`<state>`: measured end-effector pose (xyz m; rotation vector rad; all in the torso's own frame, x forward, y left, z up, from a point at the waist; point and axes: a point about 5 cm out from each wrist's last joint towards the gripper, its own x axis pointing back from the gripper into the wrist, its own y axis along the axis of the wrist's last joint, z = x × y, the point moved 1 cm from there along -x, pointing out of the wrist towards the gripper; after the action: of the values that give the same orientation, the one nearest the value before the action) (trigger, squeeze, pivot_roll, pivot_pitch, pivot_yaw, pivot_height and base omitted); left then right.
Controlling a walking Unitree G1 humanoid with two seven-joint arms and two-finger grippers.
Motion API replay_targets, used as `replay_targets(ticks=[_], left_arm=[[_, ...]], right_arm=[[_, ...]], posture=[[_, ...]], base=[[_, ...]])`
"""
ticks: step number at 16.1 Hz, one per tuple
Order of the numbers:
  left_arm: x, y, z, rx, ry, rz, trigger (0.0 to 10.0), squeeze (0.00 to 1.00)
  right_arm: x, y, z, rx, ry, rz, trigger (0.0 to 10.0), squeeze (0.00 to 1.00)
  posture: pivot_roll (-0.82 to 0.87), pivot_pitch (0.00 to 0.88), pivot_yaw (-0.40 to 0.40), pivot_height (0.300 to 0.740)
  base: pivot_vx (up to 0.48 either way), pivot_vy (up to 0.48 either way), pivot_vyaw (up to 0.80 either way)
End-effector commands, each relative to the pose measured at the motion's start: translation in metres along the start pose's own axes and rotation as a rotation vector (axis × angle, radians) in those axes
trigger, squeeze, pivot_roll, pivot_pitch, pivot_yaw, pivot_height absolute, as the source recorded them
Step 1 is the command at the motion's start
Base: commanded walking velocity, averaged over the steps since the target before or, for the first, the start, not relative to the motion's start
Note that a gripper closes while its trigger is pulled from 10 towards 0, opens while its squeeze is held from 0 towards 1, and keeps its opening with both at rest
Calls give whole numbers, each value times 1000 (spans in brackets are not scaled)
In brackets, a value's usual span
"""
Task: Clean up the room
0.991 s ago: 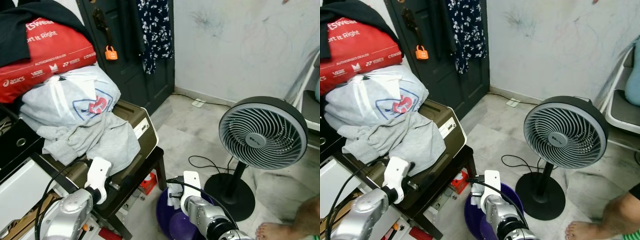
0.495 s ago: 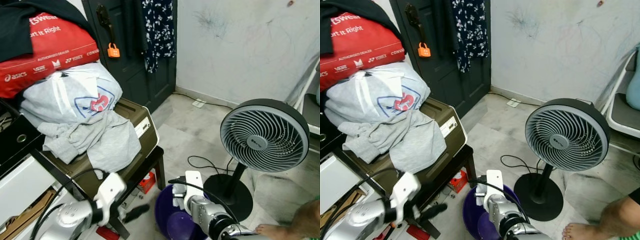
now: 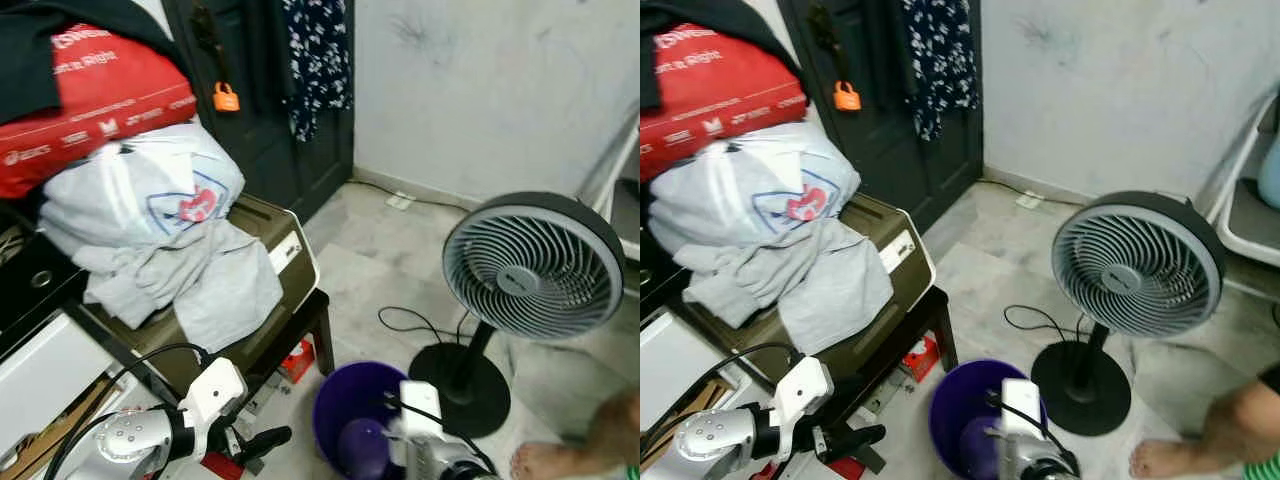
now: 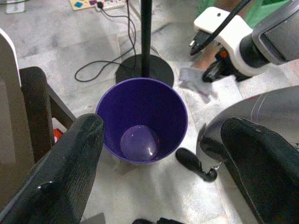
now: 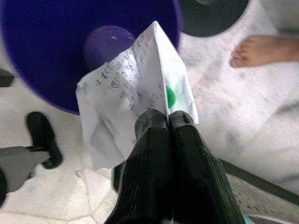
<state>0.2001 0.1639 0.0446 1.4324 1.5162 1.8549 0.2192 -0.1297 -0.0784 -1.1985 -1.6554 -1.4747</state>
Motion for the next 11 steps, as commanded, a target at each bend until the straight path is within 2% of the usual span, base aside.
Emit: replay_targets(ticks=[1, 4, 5, 8, 11], left_arm=[[7, 0, 2, -3, 18, 9, 10000, 0], [10, -1, 1, -4, 28, 15, 10000, 0], [12, 0, 2, -2, 38, 16, 10000, 0], [15, -1, -1, 2, 40, 21, 10000, 0], [21, -1, -1, 5, 65, 25, 10000, 0]], right_arm=[[4, 12, 13, 20, 43, -54, 10000, 0], [2, 22, -3, 35, -25, -136, 10000, 0], [1, 32, -13, 50, -64, -180, 10000, 0], [1, 35, -17, 58, -75, -193, 10000, 0], [2, 46, -21, 87, -86, -250, 10000, 0]], posture=[[-18, 63, 104, 740], [-8, 76, 119, 740], [-5, 81, 125, 740], [6, 90, 129, 740], [28, 106, 142, 740]], base=[[0, 0, 0], [0, 0, 0], [0, 0, 0], [0, 0, 0], [0, 0, 0]])
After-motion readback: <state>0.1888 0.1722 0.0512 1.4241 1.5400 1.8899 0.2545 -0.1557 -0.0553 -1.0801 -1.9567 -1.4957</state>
